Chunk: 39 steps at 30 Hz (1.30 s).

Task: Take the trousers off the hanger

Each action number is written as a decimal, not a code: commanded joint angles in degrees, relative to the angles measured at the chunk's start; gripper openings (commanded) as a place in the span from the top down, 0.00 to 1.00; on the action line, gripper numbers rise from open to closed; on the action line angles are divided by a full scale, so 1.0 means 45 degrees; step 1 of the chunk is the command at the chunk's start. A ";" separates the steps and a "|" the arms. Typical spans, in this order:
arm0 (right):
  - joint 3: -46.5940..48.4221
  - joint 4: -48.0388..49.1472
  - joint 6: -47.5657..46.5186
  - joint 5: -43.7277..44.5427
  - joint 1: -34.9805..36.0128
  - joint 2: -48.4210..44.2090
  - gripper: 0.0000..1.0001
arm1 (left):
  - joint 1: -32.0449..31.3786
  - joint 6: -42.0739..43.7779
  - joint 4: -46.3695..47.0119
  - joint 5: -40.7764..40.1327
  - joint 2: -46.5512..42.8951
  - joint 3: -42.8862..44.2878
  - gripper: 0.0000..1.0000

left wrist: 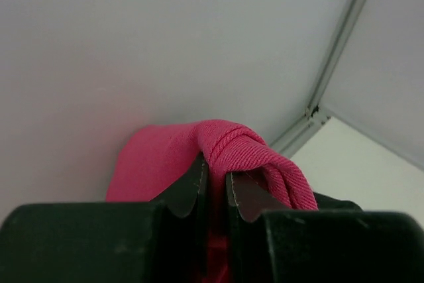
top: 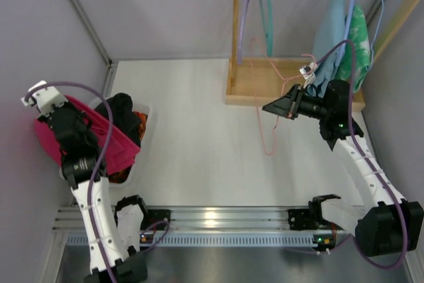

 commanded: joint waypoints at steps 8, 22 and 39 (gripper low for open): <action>0.1656 -0.1623 -0.0941 0.0894 0.0148 -0.1175 1.00 | -0.0707 -0.0553 0.5005 0.2127 0.4747 -0.0167 1.00; 0.5425 -0.5512 -0.1880 0.2399 0.0129 -0.0298 1.00 | -0.2702 0.0870 0.3911 0.2122 0.5086 -0.1299 0.30; 1.2164 -0.9050 -0.2876 0.5544 0.0148 0.3941 1.00 | -0.5081 0.1869 0.3736 0.9505 0.1880 -0.0189 0.24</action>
